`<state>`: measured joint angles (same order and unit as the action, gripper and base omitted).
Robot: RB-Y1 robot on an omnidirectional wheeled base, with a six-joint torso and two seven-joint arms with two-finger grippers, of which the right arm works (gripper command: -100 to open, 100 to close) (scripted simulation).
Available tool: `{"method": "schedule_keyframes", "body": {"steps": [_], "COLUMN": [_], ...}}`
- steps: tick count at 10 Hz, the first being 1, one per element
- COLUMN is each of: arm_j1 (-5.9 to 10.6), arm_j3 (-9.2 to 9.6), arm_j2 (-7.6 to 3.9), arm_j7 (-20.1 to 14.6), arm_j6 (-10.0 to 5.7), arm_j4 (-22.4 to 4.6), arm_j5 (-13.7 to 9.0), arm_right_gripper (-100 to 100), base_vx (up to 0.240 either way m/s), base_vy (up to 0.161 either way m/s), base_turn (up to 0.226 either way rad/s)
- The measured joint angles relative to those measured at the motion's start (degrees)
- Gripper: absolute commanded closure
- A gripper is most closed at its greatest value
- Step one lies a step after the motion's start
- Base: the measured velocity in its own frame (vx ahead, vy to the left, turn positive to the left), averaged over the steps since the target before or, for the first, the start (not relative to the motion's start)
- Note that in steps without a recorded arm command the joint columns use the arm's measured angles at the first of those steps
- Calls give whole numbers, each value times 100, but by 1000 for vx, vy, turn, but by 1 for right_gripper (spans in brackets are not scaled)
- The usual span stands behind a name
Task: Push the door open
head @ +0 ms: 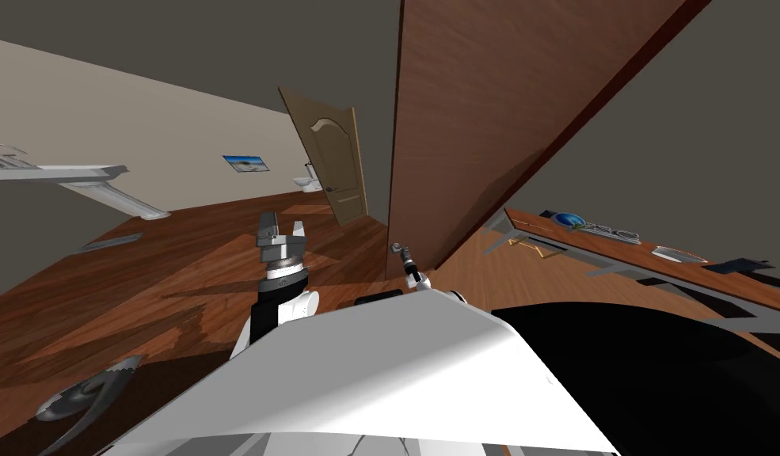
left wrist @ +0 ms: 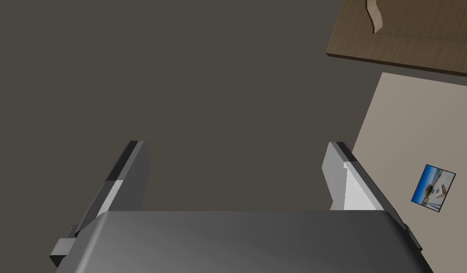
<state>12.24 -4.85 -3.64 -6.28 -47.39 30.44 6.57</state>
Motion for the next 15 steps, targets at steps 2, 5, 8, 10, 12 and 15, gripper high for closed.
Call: {"method": "schedule_keyframes", "body": {"steps": [2, 5, 8, 10, 12, 15], "arm_j1": [-21, -108, -28, -128, -15, -16], "arm_j3": [-127, -190, -279, -375, -521, -726], "arm_j2": [-7, -70, -42, -65, -124, -140], "arm_j7": [78, 70, 147, 189, 235, 341], "arm_j6": [46, 143, 21, 103, 4, 44], "arm_j4": [85, 368, 90, 168, -68, 28], "arm_j5": [-81, -130, -184, -243, -338, -466], "arm_right_gripper": [100, 100, 100, 100, 100, 100], "base_vx": [224, 60, 78, 162, 207, 191], "base_vy": [89, 23, 48, 104, 111, 100], "base_turn": [-55, -2, -42, -85, -65, -68]}}
